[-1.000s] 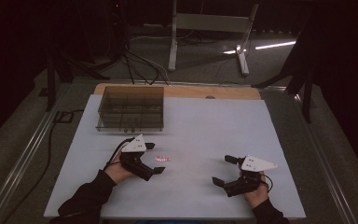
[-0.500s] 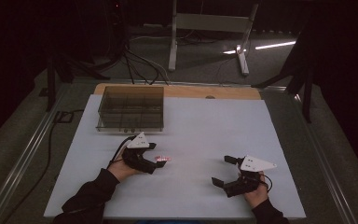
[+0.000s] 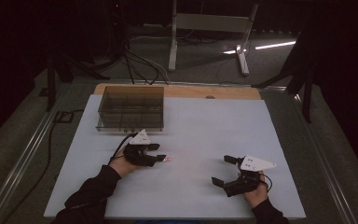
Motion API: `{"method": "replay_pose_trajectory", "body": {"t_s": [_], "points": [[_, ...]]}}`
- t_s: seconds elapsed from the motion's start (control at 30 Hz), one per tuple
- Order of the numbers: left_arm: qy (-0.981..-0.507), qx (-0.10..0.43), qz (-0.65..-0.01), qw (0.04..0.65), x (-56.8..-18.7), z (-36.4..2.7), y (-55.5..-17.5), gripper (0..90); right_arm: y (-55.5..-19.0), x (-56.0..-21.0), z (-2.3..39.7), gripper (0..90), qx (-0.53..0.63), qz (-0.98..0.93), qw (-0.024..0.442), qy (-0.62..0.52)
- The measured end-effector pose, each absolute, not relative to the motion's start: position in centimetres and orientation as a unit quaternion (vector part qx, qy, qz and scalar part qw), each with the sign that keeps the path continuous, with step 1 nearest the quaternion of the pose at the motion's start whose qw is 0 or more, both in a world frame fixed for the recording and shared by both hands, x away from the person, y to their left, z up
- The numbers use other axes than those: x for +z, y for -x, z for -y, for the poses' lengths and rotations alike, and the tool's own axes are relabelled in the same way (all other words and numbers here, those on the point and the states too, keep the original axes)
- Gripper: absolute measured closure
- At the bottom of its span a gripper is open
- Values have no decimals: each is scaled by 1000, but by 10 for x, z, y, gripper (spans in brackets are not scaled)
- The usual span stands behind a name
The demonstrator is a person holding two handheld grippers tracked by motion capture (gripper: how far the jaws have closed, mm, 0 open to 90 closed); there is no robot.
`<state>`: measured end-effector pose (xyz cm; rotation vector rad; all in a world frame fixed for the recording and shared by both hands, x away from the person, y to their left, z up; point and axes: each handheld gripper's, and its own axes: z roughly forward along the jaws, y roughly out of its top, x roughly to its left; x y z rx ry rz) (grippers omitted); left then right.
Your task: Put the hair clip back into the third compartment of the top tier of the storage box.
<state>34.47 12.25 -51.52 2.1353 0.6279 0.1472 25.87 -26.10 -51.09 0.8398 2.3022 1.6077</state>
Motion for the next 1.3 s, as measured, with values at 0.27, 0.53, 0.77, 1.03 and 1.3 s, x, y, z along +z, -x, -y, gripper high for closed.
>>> {"method": "replay_pose_trajectory", "body": {"t_s": [0.27, 0.53, 0.77, 1.03, 1.3], "points": [[-872, 57, -253, 414, -523, -121, -350, 553, -259, -511, 262, 0, 547, -780, 104, -287], [-879, 55, -250, 401, -529, -120, -354, 618, -259, -511, 261, 0, 546, -780, 103, -287], [-888, 40, -230, 397, -532, -116, -352, 647, -260, -511, 261, 0, 546, -781, 103, -287], [-895, 48, -218, 387, -529, -113, -348, 706, -260, -511, 261, 0, 547, -780, 102, -288], [-895, 60, -211, 387, -526, -113, -342, 791, -260, -512, 260, 0, 544, -782, 101, -288]]}}
